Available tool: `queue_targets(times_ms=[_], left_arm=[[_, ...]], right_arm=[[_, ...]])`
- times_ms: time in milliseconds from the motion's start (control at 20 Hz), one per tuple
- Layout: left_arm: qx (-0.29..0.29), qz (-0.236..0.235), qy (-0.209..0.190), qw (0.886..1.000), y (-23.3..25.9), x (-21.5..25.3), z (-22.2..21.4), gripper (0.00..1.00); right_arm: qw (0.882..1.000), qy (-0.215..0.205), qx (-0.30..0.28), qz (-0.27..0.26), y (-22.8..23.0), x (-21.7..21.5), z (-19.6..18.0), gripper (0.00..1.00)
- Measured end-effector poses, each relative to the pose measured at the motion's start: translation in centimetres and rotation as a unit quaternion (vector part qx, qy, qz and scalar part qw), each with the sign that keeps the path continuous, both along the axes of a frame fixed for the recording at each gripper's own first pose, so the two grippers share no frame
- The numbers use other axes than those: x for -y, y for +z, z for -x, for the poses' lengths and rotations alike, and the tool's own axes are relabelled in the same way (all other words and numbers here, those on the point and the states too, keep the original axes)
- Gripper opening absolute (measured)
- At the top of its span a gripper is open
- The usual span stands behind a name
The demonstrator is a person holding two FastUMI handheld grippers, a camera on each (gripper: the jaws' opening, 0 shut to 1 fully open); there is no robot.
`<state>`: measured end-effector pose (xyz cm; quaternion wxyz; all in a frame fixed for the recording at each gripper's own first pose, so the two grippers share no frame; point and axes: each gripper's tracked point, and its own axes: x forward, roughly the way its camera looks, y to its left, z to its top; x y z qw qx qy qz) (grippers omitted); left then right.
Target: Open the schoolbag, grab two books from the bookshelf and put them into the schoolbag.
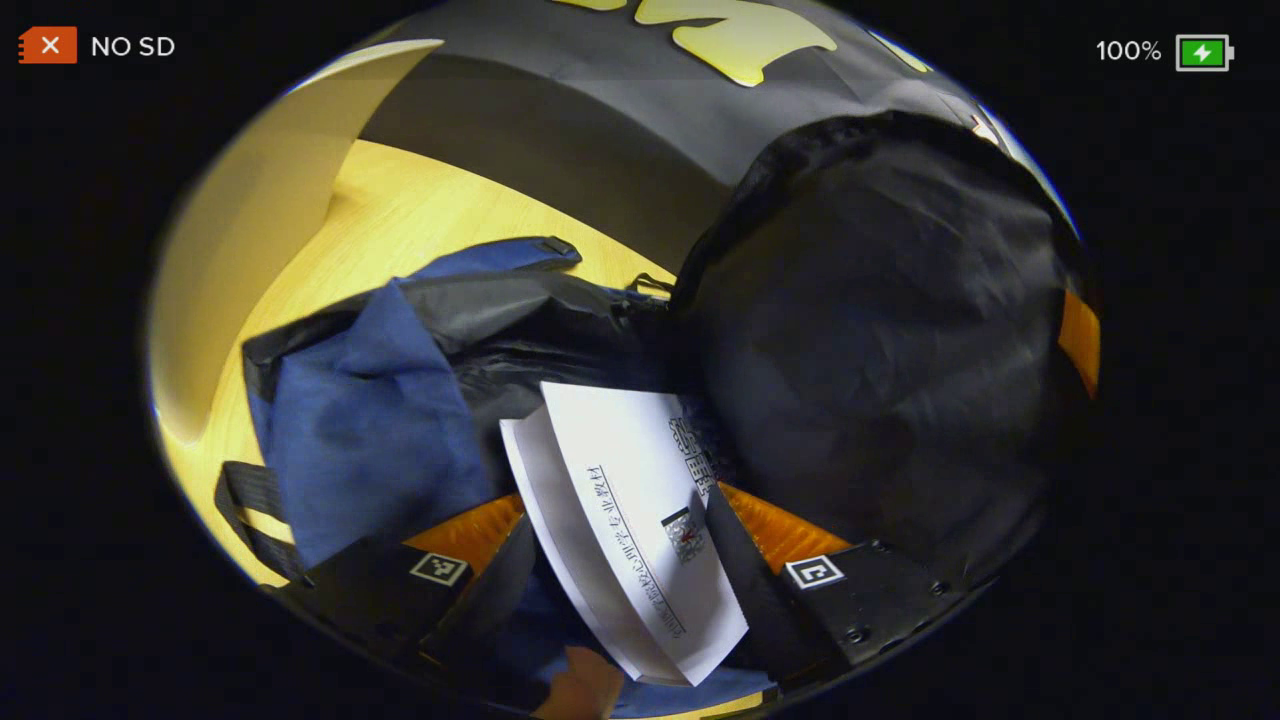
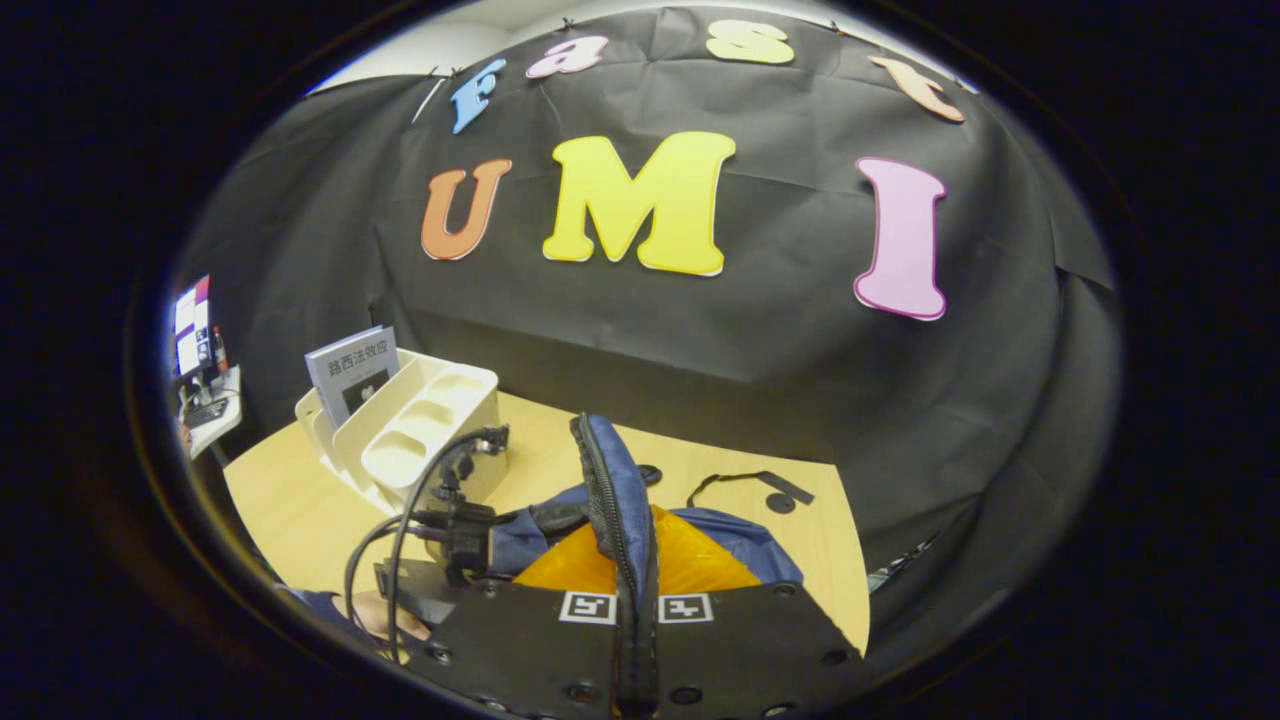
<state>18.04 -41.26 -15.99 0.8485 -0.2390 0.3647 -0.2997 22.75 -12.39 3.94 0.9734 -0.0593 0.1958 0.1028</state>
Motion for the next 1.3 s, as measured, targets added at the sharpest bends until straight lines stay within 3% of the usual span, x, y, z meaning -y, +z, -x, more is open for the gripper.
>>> queue_targets(times_ms=[300, 550, 750, 950, 1300], left_arm=[[0.018, -0.003, -0.001, 1.0, 1.6, -3.0, 1.1, 0.99], [0.108, -0.063, -0.012, 0.992, 5.1, -7.8, 4.2, 0.99], [0.196, -0.108, 0.029, 0.974, 9.6, -13.7, 4.5, 0.99], [0.271, -0.167, 0.099, 0.943, 14.0, -20.9, 3.6, 0.98], [0.293, -0.214, 0.156, 0.919, 18.4, -28.5, 2.3, 0.98]], right_arm=[[1.0, -0.008, 0.0, -0.003, 0.0, 0.5, -0.1, 0.01], [1.0, -0.011, 0.002, -0.009, -0.5, 0.8, 0.4, 0.01], [1.0, -0.011, 0.001, -0.022, -1.2, 0.8, 0.6, 0.01], [0.999, -0.016, 0.001, -0.034, -1.5, 1.3, 0.8, 0.01], [0.999, -0.013, 0.005, -0.044, -2.6, 1.0, 1.6, 0.01]])
